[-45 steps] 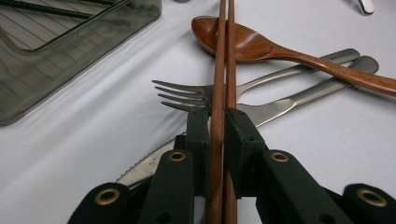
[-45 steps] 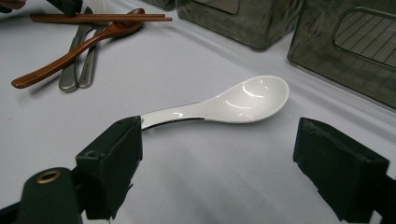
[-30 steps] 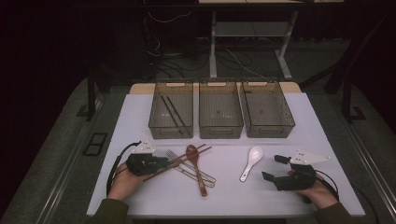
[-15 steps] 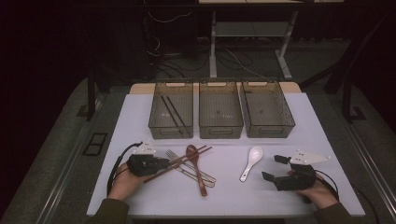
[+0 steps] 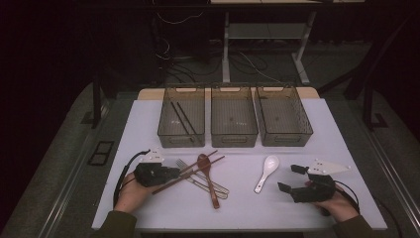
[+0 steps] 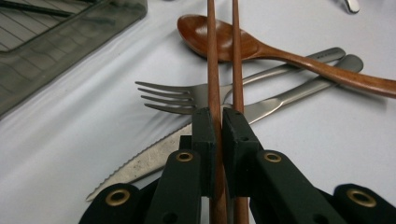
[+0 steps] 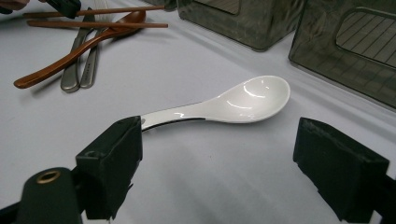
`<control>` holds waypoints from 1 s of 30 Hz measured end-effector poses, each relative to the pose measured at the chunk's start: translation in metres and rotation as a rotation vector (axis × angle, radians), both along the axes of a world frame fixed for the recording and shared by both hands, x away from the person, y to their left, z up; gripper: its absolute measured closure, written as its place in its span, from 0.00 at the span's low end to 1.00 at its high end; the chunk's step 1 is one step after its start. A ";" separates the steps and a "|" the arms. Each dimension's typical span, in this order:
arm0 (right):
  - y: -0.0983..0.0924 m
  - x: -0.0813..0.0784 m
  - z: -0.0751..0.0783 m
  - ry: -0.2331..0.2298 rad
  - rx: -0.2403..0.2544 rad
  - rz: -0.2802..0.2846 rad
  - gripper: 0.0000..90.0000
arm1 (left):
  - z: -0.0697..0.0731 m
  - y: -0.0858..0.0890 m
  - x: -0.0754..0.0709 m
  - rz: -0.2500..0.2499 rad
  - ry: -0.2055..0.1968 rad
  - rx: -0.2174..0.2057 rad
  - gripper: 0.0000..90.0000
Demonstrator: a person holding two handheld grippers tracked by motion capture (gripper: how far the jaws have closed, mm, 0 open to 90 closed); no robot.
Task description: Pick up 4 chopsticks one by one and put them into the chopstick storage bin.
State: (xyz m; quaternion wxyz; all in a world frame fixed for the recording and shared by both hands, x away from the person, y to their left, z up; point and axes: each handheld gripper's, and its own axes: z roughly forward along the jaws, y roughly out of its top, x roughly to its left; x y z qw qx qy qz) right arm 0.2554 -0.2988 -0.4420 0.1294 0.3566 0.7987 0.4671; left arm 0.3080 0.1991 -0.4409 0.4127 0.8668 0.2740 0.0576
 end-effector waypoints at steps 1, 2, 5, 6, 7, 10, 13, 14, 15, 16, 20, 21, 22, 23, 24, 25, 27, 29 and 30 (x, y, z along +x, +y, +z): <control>0.000 0.000 0.000 0.000 0.000 0.000 0.17 | 0.001 0.000 0.000 0.003 0.000 -0.006 0.92; 0.000 0.000 0.000 0.000 -0.001 0.001 0.17 | 0.002 0.001 -0.001 -0.002 -0.002 -0.004 0.92; 0.000 0.000 0.000 0.000 -0.002 0.002 0.17 | 0.004 0.000 -0.002 0.001 -0.008 -0.010 0.92; 0.000 0.000 0.000 0.000 -0.002 0.002 0.17 | 0.005 0.000 -0.002 0.001 -0.009 -0.012 0.92; 0.000 0.000 0.000 0.000 -0.001 0.003 0.17 | 0.006 0.000 -0.003 0.001 -0.012 -0.015 0.92; 0.000 0.000 0.000 0.000 -0.002 0.002 0.17 | 0.008 -0.002 -0.004 0.003 -0.012 -0.016 0.92; 0.000 0.000 0.000 0.000 -0.002 0.003 0.17 | 0.010 -0.004 -0.006 -0.005 -0.015 0.000 0.92; 0.000 0.000 0.000 0.000 -0.002 0.003 0.17 | 0.010 -0.006 -0.006 -0.002 -0.014 -0.005 0.92; 0.000 0.000 0.000 0.000 -0.002 0.004 0.17 | 0.011 -0.007 -0.007 -0.005 -0.016 0.001 0.92; 0.000 0.000 0.000 0.000 -0.002 0.004 0.17 | 0.012 -0.008 -0.007 -0.004 -0.017 0.003 0.92; 0.000 0.000 0.000 0.000 -0.002 0.003 0.17 | 0.015 -0.012 -0.009 -0.003 -0.030 0.012 0.92; 0.000 0.000 0.000 0.000 -0.003 0.003 0.17 | 0.016 -0.014 -0.010 0.000 -0.029 0.008 0.92; 0.000 0.000 0.000 0.001 -0.003 0.003 0.17 | 0.017 -0.015 -0.010 0.000 -0.032 0.005 0.92; 0.000 0.000 0.000 0.000 -0.004 0.005 0.17 | 0.018 -0.016 -0.010 -0.001 -0.031 0.001 0.92; 0.000 0.000 0.000 0.000 -0.004 0.006 0.17 | 0.019 -0.017 -0.011 -0.002 -0.030 -0.004 0.92; 0.000 0.000 0.000 0.000 -0.004 0.007 0.17 | 0.019 -0.018 -0.011 -0.004 -0.030 -0.009 0.92; 0.001 0.001 -0.001 -0.003 -0.008 0.009 0.17 | 0.020 -0.019 -0.010 -0.010 -0.030 -0.012 0.92; 0.001 0.001 -0.001 -0.003 -0.010 0.008 0.17 | 0.020 -0.021 -0.010 -0.006 -0.028 -0.015 0.92; 0.001 0.001 -0.001 -0.004 -0.011 0.008 0.17 | 0.021 -0.021 -0.010 -0.007 -0.027 -0.015 0.92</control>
